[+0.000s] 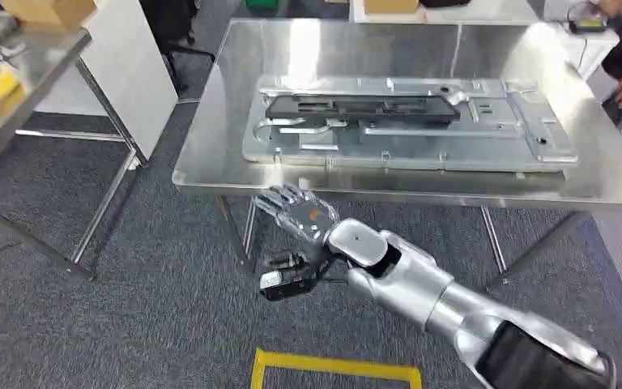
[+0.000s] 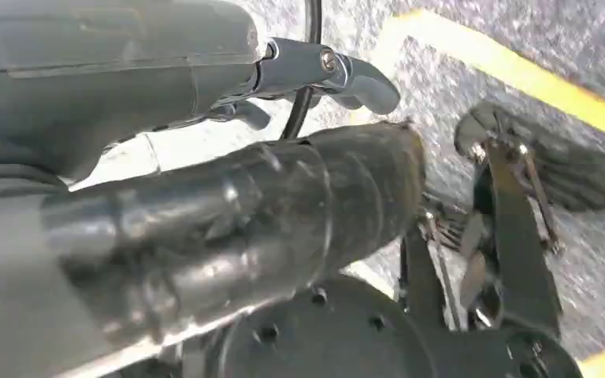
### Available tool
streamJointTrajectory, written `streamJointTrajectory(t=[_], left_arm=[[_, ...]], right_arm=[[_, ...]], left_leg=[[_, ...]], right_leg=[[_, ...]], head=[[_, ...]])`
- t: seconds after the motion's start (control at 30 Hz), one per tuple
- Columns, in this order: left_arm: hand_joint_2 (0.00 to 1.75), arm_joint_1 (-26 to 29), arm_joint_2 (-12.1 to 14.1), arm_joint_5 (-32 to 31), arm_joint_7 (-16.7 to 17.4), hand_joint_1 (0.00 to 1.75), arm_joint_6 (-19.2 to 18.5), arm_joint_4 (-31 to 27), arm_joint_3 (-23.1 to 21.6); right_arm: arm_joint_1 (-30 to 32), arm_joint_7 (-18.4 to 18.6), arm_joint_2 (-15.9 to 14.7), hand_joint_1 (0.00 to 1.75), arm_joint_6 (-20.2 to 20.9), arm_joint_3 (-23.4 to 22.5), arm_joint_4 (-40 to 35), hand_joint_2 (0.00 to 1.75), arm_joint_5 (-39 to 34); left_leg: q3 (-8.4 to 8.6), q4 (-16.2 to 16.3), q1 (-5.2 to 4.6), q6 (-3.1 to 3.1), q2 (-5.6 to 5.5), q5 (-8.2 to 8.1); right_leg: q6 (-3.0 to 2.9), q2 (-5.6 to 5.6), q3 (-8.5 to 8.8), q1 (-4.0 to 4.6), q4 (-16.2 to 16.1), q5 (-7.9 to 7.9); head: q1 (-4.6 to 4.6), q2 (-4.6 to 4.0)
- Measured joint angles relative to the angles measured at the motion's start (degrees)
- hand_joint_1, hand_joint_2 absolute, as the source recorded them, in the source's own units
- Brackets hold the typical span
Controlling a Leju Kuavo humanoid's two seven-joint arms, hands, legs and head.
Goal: Take the parts from the cabinet and place them on the table.
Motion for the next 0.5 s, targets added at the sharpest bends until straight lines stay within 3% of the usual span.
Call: streamJointTrajectory(t=[0.03,0.07,0.1,0.13,0.2,0.23,0.27,0.3,0.37,0.4,0.43,0.47,0.5], left_arm=[[0.0,0.1,0.0,0.2,0.0,0.0,0.0,0.0,-0.1],[0.0,0.1,0.0,0.3,0.1,0.0,0.0,0.2,-0.2],[0.0,0.1,-0.2,0.4,0.2,0.0,-0.1,0.2,-0.5],[0.0,0.0,-0.2,0.4,0.3,0.0,-0.1,0.2,-0.7],[0.0,-0.2,-0.2,0.5,0.3,0.0,0.2,0.2,-1.0],[0.0,-0.3,-0.2,0.5,0.3,0.0,0.3,0.2,-1.1],[0.0,-0.3,-0.2,0.6,0.3,0.0,0.5,0.2,-1.3],[0.0,-0.3,-0.2,0.6,0.4,0.0,0.6,0.2,-1.5],[0.0,-0.3,-0.2,0.8,0.7,0.0,0.9,0.2,-2.0],[0.0,-0.4,-0.2,0.8,0.7,0.0,1.0,0.2,-2.3],[0.0,-0.5,0.0,0.8,0.9,0.0,1.1,0.2,-2.4],[0.0,-0.6,0.0,0.8,0.9,0.0,1.2,0.2,-2.4],[1.75,-0.6,0.0,0.8,1.0,0.0,1.3,0.2,-2.5]], right_arm=[[0.0,0.2,0.2,0.0,-0.2,0.0,1.0,1.75,0.0],[0.0,0.4,0.7,0.0,-0.6,0.0,2.5,1.75,-0.1],[0.0,0.5,1.0,0.0,-0.8,0.0,4.0,1.75,-0.2],[0.1,0.6,1.3,0.0,-1.6,-0.2,5.9,1.75,-0.4],[0.4,1.2,1.7,0.0,-3.0,-0.3,9.6,1.75,-0.6],[0.8,1.5,1.8,0.0,-3.5,-0.5,11.4,1.75,-0.6],[1.1,1.7,2.0,0.0,-3.8,-0.8,13.6,1.75,-0.8],[1.5,2.0,2.3,0.0,-4.0,-1.1,15.4,1.75,-1.0],[2.2,3.0,3.0,0.0,-4.2,-1.9,19.3,1.75,-1.5],[2.5,3.4,3.1,0.0,-4.2,-2.3,20.9,1.75,-1.8],[3.1,3.9,3.3,0.0,-4.2,-2.8,22.5,1.75,-2.0],[3.6,4.5,3.3,0.0,-4.1,-3.3,24.3,1.75,-2.2],[4.1,4.7,3.3,0.0,-4.0,-3.5,25.6,1.75,-2.5]], left_leg=[[-0.27,-0.2,0.1,-0.51,-0.77,0.64],[-0.72,-0.4,0.29,-0.81,-1.21,0.9],[-1.67,0.6,0.13,-0.88,1.24,-0.78],[-2.73,3.8,0.12,-1.11,3.54,-4.3],[-5.13,12.5,0.23,-1.52,5.06,-10.06],[-5.76,16.0,0.23,-1.63,5.29,-11.27],[-5.47,17.7,0.23,-1.64,5.37,-10.8],[-3.95,17.0,0.22,-1.5,5.39,-9.11],[2.41,9.6,-0.07,-0.56,6.09,-5.9],[6.47,4.6,-0.64,0.32,8.11,-6.37],[9.77,-0.2,-1.32,0.92,9.99,-8.41],[9.86,-1.0,-1.5,1.12,9.51,-8.25],[9.24,-1.2,-1.82,1.62,9.0,-7.74]], right_leg=[[-0.55,-0.84,-0.27,0.04,0.0,0.39],[-1.42,-1.9,-0.99,-0.78,-0.6,1.11],[-1.87,-2.73,-1.19,-0.47,-0.6,1.75],[-2.59,-3.42,-1.76,-0.3,-0.8,2.39],[-2.67,-5.35,-3.02,0.25,-0.7,3.29],[-2.72,-6.32,-3.6,0.46,-0.6,3.66],[-2.77,-7.29,-4.26,0.63,-0.5,4.08],[-2.77,-8.12,-4.97,0.83,-0.5,4.52],[-2.77,-9.44,-6.13,1.23,-0.4,5.37],[-2.71,-9.97,-6.23,1.2,-0.3,5.71],[-2.36,-10.69,-6.39,1.43,-0.4,5.94],[-1.94,-11.57,-6.3,1.22,-0.6,6.38],[-1.65,-12.35,-6.12,1.01,-0.8,6.79]], head=[[0.09,0.0],[0.04,0.0],[0.0,0.0],[-0.33,0.0],[-0.33,0.0],[-0.33,0.0],[-0.33,0.0],[-0.33,0.0],[-0.35,0.0],[-0.33,0.0],[-0.35,0.0],[-0.26,0.0],[-0.33,0.0]])
